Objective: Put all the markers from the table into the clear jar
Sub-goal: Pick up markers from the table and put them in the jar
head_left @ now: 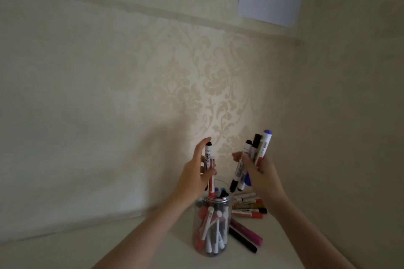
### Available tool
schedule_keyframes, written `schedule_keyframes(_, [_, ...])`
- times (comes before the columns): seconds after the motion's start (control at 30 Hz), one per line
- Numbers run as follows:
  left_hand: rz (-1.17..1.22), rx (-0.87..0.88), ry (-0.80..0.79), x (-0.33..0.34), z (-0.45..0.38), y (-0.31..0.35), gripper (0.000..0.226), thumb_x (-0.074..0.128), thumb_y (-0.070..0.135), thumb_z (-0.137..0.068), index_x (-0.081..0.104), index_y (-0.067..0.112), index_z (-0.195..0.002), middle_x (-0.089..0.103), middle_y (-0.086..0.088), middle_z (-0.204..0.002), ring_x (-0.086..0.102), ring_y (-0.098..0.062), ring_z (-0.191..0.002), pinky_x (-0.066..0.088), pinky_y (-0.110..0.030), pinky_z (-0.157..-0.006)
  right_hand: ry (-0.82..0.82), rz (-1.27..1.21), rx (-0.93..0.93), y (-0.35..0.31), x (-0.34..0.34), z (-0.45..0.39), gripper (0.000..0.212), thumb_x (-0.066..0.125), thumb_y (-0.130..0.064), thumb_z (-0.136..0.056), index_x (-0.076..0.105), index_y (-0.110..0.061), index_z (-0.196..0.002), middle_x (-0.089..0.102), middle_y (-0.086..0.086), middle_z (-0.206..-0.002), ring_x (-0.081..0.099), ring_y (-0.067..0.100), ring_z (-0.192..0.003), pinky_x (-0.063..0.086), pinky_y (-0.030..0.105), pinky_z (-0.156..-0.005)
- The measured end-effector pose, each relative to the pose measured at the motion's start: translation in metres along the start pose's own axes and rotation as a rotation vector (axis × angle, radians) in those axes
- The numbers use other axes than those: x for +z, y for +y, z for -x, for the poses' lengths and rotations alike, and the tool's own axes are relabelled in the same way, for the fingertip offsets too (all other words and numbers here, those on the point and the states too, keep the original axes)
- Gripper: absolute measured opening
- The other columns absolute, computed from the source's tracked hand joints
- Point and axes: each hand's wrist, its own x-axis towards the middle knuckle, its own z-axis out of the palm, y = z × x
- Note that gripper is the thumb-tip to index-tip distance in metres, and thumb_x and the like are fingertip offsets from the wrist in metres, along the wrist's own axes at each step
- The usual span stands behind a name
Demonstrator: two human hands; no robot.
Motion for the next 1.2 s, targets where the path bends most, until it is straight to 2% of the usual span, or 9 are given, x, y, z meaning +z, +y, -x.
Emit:
schedule_keyframes(0.13, [-0.050,-0.032,-0.030,0.006,-0.003,-0.006,0.066,0.066,0.010,-0.091,0.023,0.041,-0.130,0.065,-0.004,-0.084,0.069,-0.022,-0.066,0.060,-0.040,-0.063,-0.001,-0.024,0.034,0.008,0.025,-0.012,0.022,0.051,-0.018,-0.098,0.054,-0.015,-0.120,0.074,-0.006,-0.101,0.071,0.006,-0.092,0.057,0.027,-0.082])
schedule_keyframes(0.27, [-0.283,0.109,-0.082,0.001,-0.005,-0.002,0.038,0.059,0.024,-0.097,0.036,0.027,-0.127,0.057,0.006,-0.066,0.058,-0.015,-0.056,0.048,-0.027,-0.051,-0.006,-0.011,0.079,0.021,0.035,-0.015,0.019,0.052,-0.020,-0.098,0.054,-0.013,-0.116,0.074,-0.005,-0.100,0.071,0.006,-0.090,0.058,0.026,-0.081])
schedule_keyframes(0.37, [-0.389,0.122,-0.009,-0.011,-0.012,-0.001,0.037,0.062,0.034,-0.094,0.047,0.025,-0.127,0.069,0.005,-0.087,0.057,-0.006,-0.062,0.049,-0.022,-0.062,0.034,-0.042,0.098,0.023,0.041,-0.016,0.017,0.051,-0.020,-0.099,0.053,-0.015,-0.115,0.073,-0.005,-0.100,0.070,0.007,-0.091,0.056,0.022,-0.074])
schedule_keyframes(0.43, [-0.358,0.097,0.021,-0.015,-0.015,-0.002,0.037,0.067,0.036,-0.089,0.053,0.025,-0.122,0.070,0.006,-0.088,0.064,-0.008,-0.071,0.051,-0.021,-0.069,0.036,-0.046,0.089,0.022,0.047,-0.018,0.018,0.051,-0.021,-0.099,0.053,-0.015,-0.115,0.073,-0.004,-0.102,0.069,0.005,-0.091,0.053,0.016,-0.070])
schedule_keyframes(0.6, [-0.167,-0.014,0.072,-0.024,-0.010,-0.006,0.028,0.074,0.028,-0.085,0.058,0.021,-0.107,0.074,0.004,-0.080,0.064,0.004,-0.065,0.043,-0.004,-0.058,0.036,-0.048,0.114,0.030,0.052,-0.012,0.019,0.053,-0.021,-0.098,0.054,-0.013,-0.115,0.072,0.001,-0.098,0.072,0.011,-0.087,0.055,0.017,-0.065])
schedule_keyframes(0.73, [-0.219,0.061,0.044,-0.023,-0.003,0.000,0.027,0.073,0.026,-0.086,0.058,0.023,-0.108,0.075,0.005,-0.082,0.066,0.002,-0.065,0.043,-0.004,-0.060,0.076,-0.080,0.141,0.034,0.044,-0.007,0.023,0.053,-0.021,-0.098,0.054,-0.013,-0.119,0.074,-0.007,-0.095,0.070,0.005,-0.087,0.060,0.032,-0.078])
schedule_keyframes(0.9, [-0.271,0.014,0.048,-0.024,-0.007,0.004,0.026,0.072,0.029,-0.087,0.056,0.023,-0.107,0.074,0.002,-0.081,0.070,-0.014,-0.069,0.059,-0.033,-0.070,0.096,-0.135,0.142,0.032,0.044,-0.003,0.023,0.051,-0.018,-0.098,0.050,-0.016,-0.122,0.074,-0.001,-0.095,0.072,0.018,-0.090,0.058,0.047,-0.084])
schedule_keyframes(1.07, [-0.260,-0.008,0.040,-0.026,-0.003,0.006,0.026,0.071,0.029,-0.088,0.055,0.022,-0.107,0.074,0.003,-0.083,0.070,-0.015,-0.071,0.059,-0.032,-0.071,0.249,-0.329,0.158,0.023,0.030,0.004,0.013,0.047,-0.018,-0.100,0.050,-0.010,-0.110,0.068,0.006,-0.093,0.072,0.023,-0.081,0.060,0.042,-0.078])
schedule_keyframes(1.2, [-0.318,-0.009,-0.016,-0.024,0.000,0.003,0.022,0.072,0.030,-0.088,0.057,0.024,-0.102,0.072,0.008,-0.081,0.068,-0.010,-0.072,0.052,-0.021,-0.066,0.428,-0.360,0.176,0.022,0.008,-0.002,0.008,0.049,-0.013,-0.098,0.045,-0.015,-0.104,0.055,0.005,-0.079,0.057,0.014,-0.057,0.052,0.028,-0.052])
